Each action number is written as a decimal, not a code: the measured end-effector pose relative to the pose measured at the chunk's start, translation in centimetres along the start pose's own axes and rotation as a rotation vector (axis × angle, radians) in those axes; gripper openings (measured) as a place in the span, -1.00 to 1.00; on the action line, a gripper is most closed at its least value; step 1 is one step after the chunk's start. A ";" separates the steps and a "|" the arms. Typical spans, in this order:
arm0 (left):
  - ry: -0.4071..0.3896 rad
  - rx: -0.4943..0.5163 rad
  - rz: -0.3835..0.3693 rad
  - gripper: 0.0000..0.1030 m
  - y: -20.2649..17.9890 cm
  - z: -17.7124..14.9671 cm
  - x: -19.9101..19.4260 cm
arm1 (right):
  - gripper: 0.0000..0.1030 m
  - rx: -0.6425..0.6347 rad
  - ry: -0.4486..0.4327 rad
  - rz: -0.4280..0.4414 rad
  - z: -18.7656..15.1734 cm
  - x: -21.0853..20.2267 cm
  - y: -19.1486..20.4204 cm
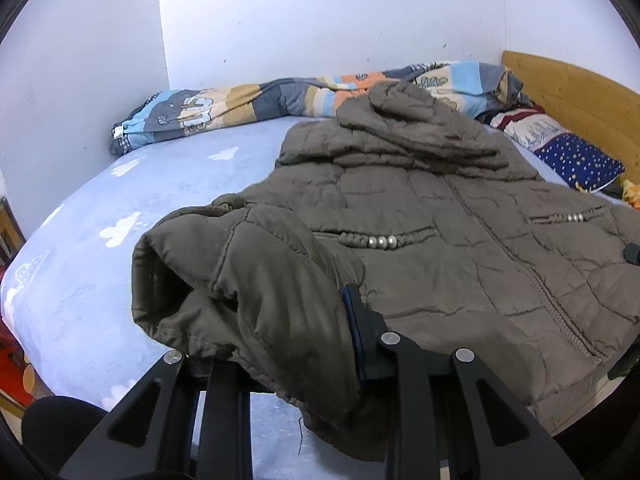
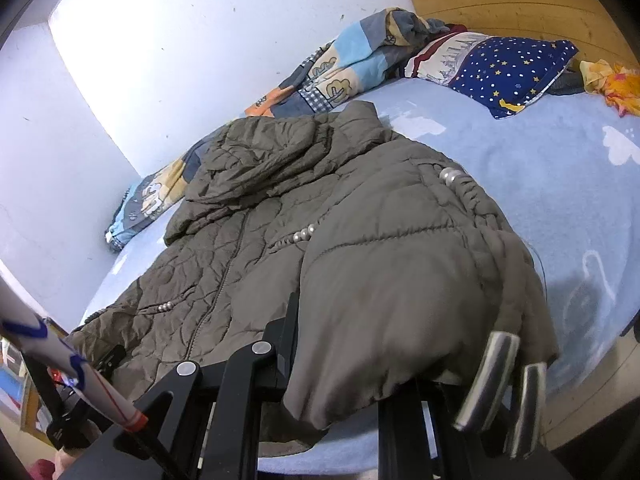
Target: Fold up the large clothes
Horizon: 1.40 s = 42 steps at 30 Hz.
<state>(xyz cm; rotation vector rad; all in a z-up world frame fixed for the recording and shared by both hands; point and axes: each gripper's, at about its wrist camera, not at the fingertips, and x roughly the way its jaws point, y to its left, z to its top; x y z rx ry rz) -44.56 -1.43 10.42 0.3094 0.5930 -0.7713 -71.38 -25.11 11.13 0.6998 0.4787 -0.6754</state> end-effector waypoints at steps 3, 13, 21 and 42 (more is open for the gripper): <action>-0.025 -0.010 -0.016 -0.52 0.6 0.6 -1.3 | -0.68 0.001 -0.003 0.024 0.3 -1.0 0.1; -0.105 -0.002 -0.078 -0.52 2.4 4.6 -4.8 | -0.68 -0.009 -0.031 0.114 2.9 -4.8 1.3; -0.156 -0.014 -0.122 -0.52 3.2 10.8 -4.9 | -0.68 -0.025 -0.073 0.160 7.6 -5.2 2.8; -0.064 -0.126 -0.190 -0.14 3.2 31.0 8.9 | -0.67 -0.042 -0.156 0.123 26.7 8.1 5.9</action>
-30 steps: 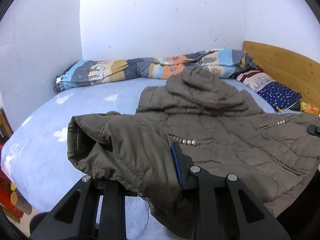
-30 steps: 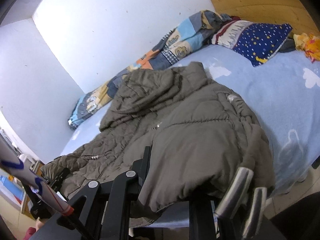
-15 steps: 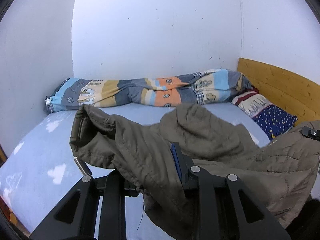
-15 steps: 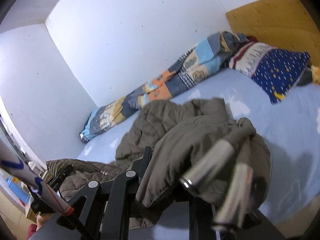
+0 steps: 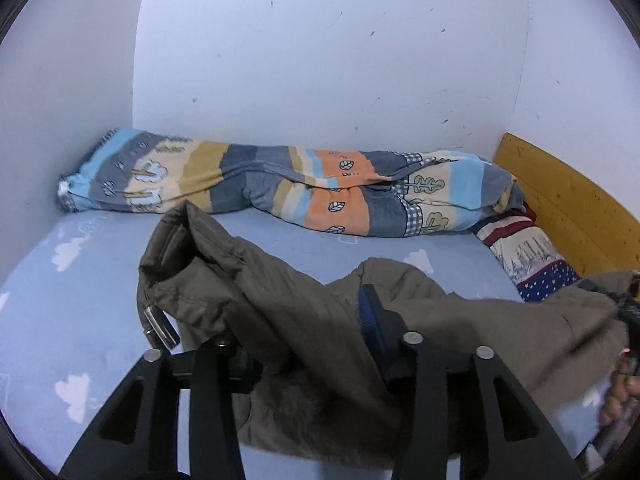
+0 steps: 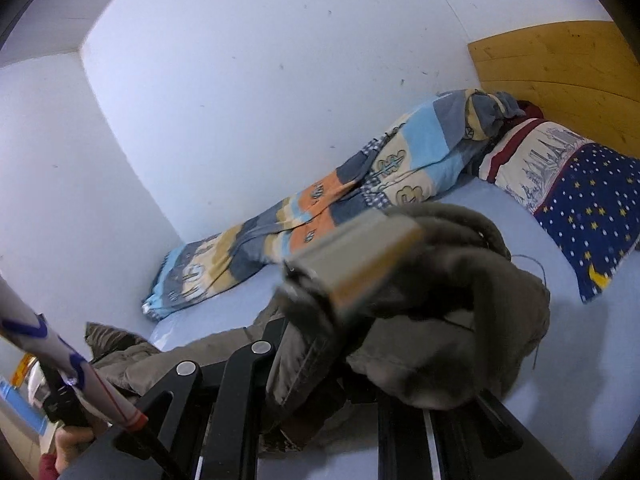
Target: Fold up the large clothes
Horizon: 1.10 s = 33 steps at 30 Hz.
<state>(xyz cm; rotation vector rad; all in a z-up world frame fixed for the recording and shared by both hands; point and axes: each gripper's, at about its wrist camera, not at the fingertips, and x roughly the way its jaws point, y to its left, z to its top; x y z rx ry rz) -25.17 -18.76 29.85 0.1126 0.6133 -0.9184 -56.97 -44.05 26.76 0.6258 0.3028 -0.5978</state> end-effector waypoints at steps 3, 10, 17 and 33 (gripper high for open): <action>0.018 0.002 -0.035 -0.07 0.7 1.1 1.5 | -0.67 0.017 0.008 -0.043 1.4 4.9 -1.8; -0.072 0.032 0.021 0.36 3.1 1.4 1.0 | -0.67 0.047 0.093 -0.144 2.1 15.1 -5.0; -0.011 0.129 0.000 0.36 1.5 0.3 4.2 | -0.32 0.211 0.217 -0.141 1.9 21.6 -8.7; 0.192 0.263 0.028 0.37 -7.2 -4.8 19.1 | 0.31 0.506 0.162 0.221 4.0 15.9 -13.1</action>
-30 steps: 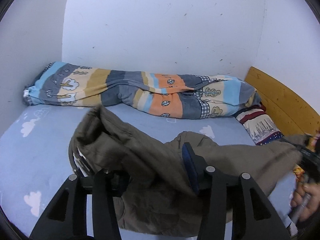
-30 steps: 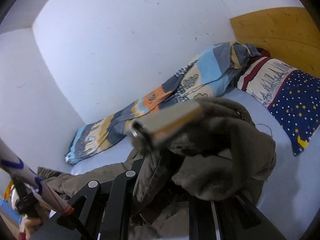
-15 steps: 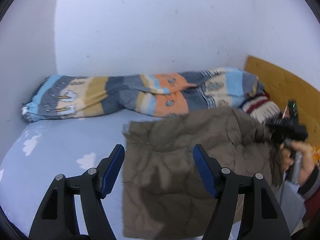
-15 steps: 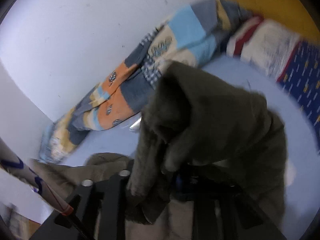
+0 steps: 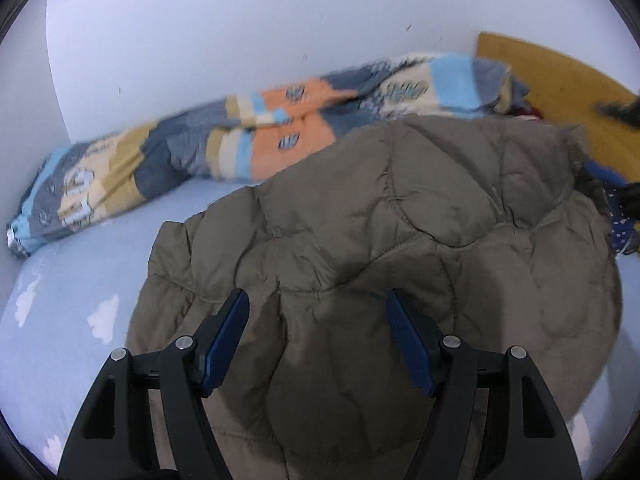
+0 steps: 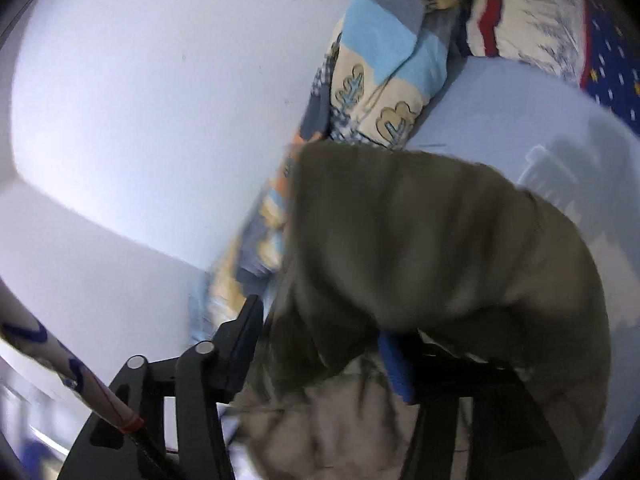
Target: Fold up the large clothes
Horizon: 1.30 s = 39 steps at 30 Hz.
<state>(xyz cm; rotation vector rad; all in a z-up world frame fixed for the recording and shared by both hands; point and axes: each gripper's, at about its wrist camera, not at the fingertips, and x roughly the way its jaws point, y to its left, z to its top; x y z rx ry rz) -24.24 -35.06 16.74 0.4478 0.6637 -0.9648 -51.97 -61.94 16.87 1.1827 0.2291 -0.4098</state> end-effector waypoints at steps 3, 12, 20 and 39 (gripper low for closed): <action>-0.029 -0.043 -0.010 0.36 0.4 0.2 -0.1 | 0.45 -0.100 -0.052 -0.020 0.2 -1.5 1.6; 0.071 -0.058 0.027 0.37 -0.3 0.9 5.5 | 0.28 -0.651 0.078 -0.381 -5.7 5.9 5.1; 0.096 -0.076 0.018 0.48 0.0 0.0 9.7 | 0.39 -0.672 0.173 -0.538 -6.3 13.4 -0.5; 0.045 -0.075 0.057 0.48 4.3 -6.3 -2.7 | 0.19 -0.612 0.061 -0.472 -10.8 2.6 3.7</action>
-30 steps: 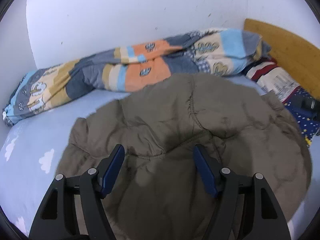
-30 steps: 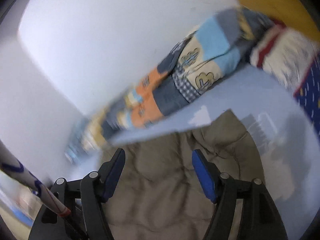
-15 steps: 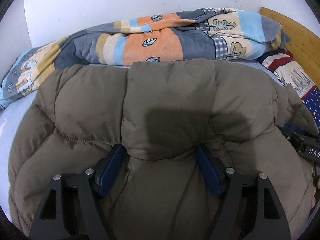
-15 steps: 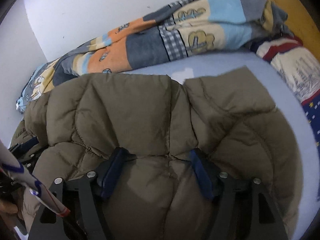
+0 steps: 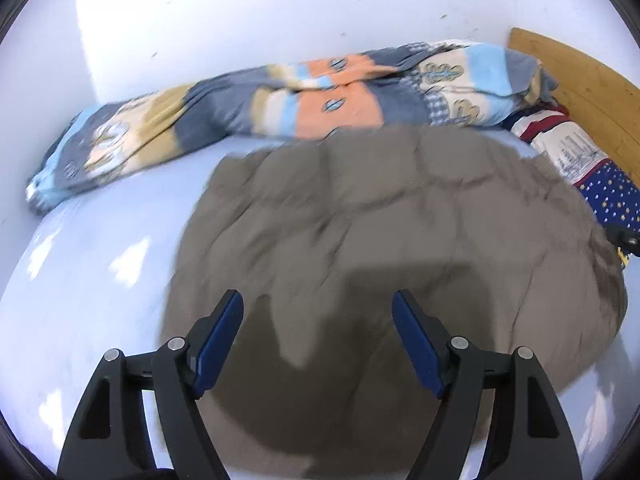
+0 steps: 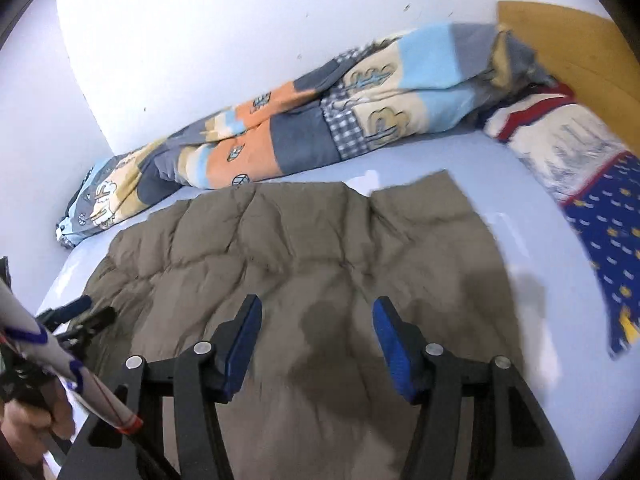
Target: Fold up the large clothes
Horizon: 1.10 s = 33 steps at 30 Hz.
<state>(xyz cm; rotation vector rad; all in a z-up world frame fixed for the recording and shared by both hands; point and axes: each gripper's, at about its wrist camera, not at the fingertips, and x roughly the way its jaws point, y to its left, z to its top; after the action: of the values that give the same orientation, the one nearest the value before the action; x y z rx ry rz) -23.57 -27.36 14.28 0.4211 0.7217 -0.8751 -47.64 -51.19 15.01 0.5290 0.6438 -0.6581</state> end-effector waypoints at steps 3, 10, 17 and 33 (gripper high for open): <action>0.027 -0.012 0.025 0.48 1.5 -2.1 -0.7 | -0.02 0.024 -0.005 -0.004 -3.0 -2.7 -0.7; 0.118 -0.069 0.037 0.58 3.0 -3.8 2.5 | -0.23 0.033 0.114 -0.096 -6.3 0.3 -2.9; 0.140 -0.144 0.026 0.56 3.7 -3.4 2.6 | -0.32 0.093 0.226 -0.085 -6.4 2.7 -4.5; 0.002 -0.035 -0.029 0.56 -4.6 -1.9 2.1 | -0.28 -0.074 0.051 -0.041 -4.3 1.5 4.5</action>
<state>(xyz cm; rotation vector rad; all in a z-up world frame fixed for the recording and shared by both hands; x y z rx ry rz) -27.14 -30.06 11.26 0.3809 0.7458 -0.8884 -45.15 -46.02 12.17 0.4663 0.7260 -0.6589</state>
